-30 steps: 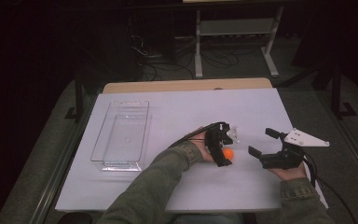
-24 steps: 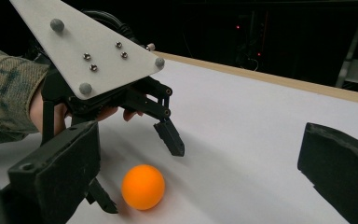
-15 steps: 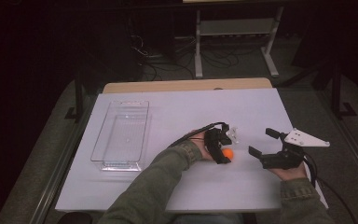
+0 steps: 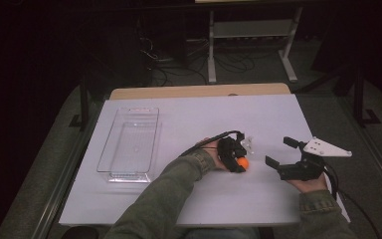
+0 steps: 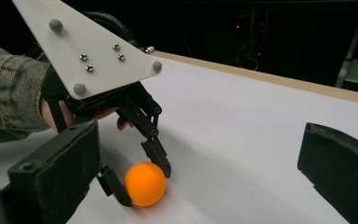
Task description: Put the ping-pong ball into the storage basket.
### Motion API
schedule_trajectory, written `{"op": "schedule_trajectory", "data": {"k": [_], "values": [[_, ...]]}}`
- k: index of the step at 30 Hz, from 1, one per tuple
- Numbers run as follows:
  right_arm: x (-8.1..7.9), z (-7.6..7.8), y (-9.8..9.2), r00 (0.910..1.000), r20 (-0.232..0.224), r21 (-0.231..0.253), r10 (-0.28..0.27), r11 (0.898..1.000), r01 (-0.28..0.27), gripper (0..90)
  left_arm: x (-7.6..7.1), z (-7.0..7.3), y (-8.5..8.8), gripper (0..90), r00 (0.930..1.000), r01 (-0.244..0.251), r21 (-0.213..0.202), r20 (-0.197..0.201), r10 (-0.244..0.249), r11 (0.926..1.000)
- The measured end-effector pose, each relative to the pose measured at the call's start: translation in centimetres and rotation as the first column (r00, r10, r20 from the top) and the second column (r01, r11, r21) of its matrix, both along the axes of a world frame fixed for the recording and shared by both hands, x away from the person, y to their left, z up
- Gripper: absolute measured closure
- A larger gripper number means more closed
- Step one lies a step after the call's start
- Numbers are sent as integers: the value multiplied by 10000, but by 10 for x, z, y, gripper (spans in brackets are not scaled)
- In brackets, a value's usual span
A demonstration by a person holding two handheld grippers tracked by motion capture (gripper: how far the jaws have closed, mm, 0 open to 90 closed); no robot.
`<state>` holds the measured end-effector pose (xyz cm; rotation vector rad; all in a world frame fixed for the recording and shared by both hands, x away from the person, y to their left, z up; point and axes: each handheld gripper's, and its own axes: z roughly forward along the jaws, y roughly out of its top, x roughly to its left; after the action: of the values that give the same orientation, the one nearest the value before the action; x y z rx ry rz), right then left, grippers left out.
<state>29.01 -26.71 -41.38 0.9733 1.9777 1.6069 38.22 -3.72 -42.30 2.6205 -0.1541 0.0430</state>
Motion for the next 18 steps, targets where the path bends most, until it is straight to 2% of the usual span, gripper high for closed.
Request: {"op": "schedule_trajectory", "data": {"k": [9,18], "values": [[0,0,0,10000,-7,28,-20,10000,20,0,-2,7,1,506,9999,5,-108,143,-4,9999],[-1,0,-1,10000,3,40,-41,10000,41,0,-6,20,6,507,9996,-82,-231,251,88,9997]]}}
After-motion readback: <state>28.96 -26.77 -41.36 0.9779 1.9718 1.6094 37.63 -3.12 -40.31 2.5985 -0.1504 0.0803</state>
